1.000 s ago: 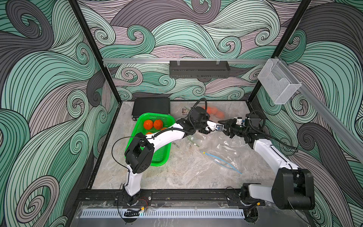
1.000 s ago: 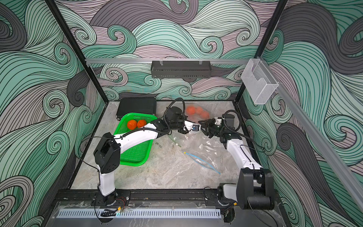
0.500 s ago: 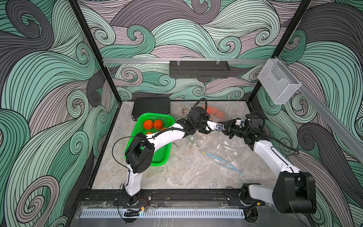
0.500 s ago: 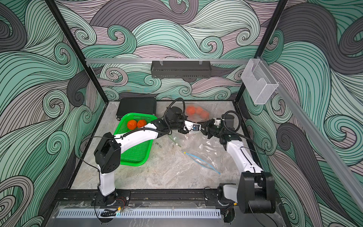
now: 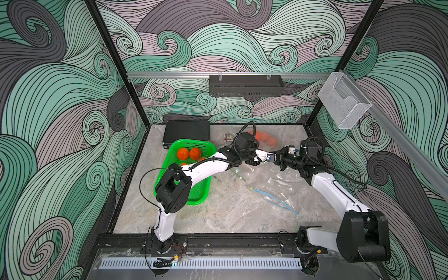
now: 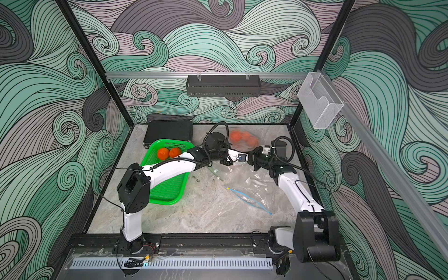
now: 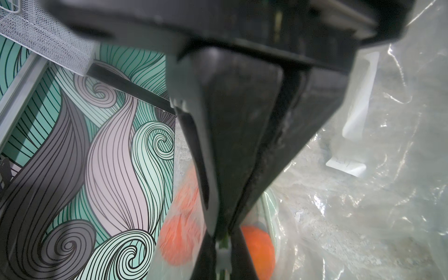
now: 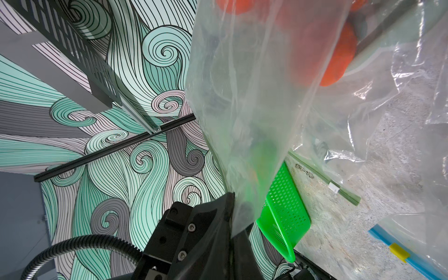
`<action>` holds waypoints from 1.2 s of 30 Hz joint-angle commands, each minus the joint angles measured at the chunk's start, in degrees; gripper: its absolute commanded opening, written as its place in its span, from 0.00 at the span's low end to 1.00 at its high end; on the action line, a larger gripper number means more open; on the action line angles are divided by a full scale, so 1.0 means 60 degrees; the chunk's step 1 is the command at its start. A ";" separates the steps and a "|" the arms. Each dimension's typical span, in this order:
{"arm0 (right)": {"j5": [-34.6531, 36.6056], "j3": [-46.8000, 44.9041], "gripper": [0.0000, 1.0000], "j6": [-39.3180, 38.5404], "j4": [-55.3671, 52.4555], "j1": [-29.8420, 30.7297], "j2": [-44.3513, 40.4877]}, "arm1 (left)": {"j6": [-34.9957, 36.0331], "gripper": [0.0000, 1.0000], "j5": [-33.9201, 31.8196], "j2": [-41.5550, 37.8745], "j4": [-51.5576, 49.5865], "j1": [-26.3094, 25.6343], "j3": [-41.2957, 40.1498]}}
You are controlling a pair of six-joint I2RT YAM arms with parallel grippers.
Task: Open the zip-top bag and take out the orange
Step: Unzip the zipper on the zipper food storage bag.
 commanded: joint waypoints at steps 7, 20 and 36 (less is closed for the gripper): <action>0.0014 0.0251 0.00 -0.0128 0.0257 -0.0058 -0.0106 | -0.0215 0.00 -0.0180 -0.0031 0.0245 -0.0032 -0.0011; 0.0052 -0.0146 0.00 -0.0037 0.0077 -0.1176 -0.1076 | 0.0360 0.00 -0.2294 -0.0189 0.0339 0.0095 0.0181; 0.0148 -0.0356 0.00 -0.0085 -0.0230 -0.1789 -0.1494 | 0.0466 0.00 -0.2233 -0.0550 -0.0487 0.1536 0.0328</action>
